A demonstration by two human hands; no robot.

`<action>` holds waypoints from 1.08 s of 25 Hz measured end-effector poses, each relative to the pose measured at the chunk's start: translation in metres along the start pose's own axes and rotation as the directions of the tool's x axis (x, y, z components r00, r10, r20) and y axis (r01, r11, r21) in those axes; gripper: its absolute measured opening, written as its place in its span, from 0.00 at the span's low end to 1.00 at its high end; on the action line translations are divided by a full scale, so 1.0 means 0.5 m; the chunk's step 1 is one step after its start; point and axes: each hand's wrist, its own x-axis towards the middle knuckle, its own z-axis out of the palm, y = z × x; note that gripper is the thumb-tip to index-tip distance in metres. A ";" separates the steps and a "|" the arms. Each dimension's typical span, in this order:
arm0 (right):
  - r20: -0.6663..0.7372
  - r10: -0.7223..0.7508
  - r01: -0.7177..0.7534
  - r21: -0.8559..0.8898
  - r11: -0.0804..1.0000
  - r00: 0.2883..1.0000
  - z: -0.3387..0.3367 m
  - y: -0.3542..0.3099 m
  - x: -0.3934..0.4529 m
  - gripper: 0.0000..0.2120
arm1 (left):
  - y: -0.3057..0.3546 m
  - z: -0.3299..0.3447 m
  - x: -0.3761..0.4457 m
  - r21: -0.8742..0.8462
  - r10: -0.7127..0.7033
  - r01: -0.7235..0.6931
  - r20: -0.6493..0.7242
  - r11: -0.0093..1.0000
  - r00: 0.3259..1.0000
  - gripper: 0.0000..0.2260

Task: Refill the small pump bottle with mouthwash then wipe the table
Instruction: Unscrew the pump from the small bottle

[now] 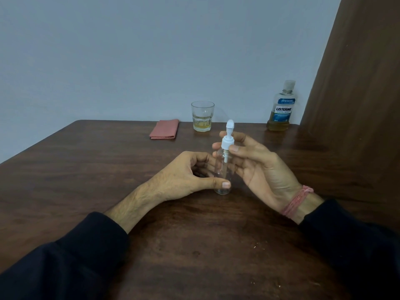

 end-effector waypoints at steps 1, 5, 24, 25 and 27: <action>-0.004 -0.010 0.010 -0.001 1.000 1.000 0.001 0.001 0.001 0.25 | -0.001 0.000 0.001 0.000 0.001 -0.001 0.001 1.000 1.000 0.15; -0.021 -0.040 0.039 -0.034 0.999 0.999 0.006 0.006 0.003 0.25 | 0.000 -0.003 0.001 0.008 0.003 -0.003 0.018 1.000 1.000 0.15; -0.034 -0.239 0.241 0.161 0.957 0.970 -0.015 -0.084 -0.006 0.13 | 0.000 -0.001 0.001 0.056 0.033 -0.034 0.007 0.998 0.999 0.14; -0.056 -0.243 0.250 0.200 0.947 0.968 -0.026 -0.093 -0.005 0.12 | 0.001 -0.001 0.002 0.064 0.041 -0.041 0.002 0.997 0.999 0.14; -0.108 -0.240 0.260 0.260 0.930 0.965 -0.053 -0.106 -0.003 0.12 | 0.000 -0.005 0.003 0.089 0.042 -0.040 -0.016 0.995 0.999 0.15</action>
